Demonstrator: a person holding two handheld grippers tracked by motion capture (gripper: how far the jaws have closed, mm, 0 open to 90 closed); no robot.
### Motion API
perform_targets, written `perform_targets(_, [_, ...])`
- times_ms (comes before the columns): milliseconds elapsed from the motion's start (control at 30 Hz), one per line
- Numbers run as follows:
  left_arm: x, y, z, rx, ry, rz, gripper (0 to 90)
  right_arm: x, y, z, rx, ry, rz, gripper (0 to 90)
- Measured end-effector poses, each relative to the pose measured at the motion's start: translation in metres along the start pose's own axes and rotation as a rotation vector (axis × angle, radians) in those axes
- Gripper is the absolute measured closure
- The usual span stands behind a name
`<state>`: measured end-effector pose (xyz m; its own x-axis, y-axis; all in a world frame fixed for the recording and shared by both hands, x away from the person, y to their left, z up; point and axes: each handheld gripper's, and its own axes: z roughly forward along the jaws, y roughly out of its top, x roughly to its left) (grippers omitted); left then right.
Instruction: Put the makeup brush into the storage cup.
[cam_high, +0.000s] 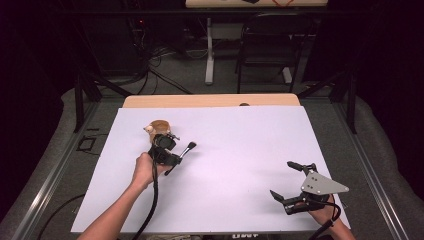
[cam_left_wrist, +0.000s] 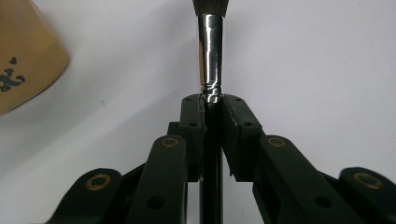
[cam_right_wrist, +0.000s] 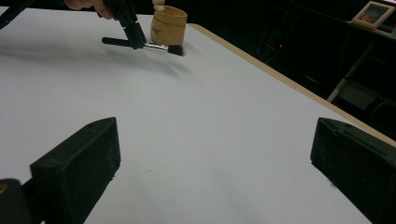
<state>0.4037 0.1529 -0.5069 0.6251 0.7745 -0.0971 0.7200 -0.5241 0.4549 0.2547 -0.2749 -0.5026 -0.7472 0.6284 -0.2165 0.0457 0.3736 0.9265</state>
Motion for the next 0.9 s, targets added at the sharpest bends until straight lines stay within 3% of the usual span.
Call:
perform_targets(133, [-0.002,-0.002,-0.004,-0.053,-0.008,0.010,78.8,0.000,0.000,0.000,0.002,-0.001,0.001,0.8])
perform_targets(500, [-0.003,-0.009,-0.005,-0.143,-0.018,0.025,78.8,0.000,0.000,0.000,0.001,-0.002,0.002,0.8])
perform_targets(900, [-0.002,-0.016,-0.007,-0.220,-0.028,0.013,78.8,0.000,0.000,-0.001,-0.001,-0.004,0.002,0.8])
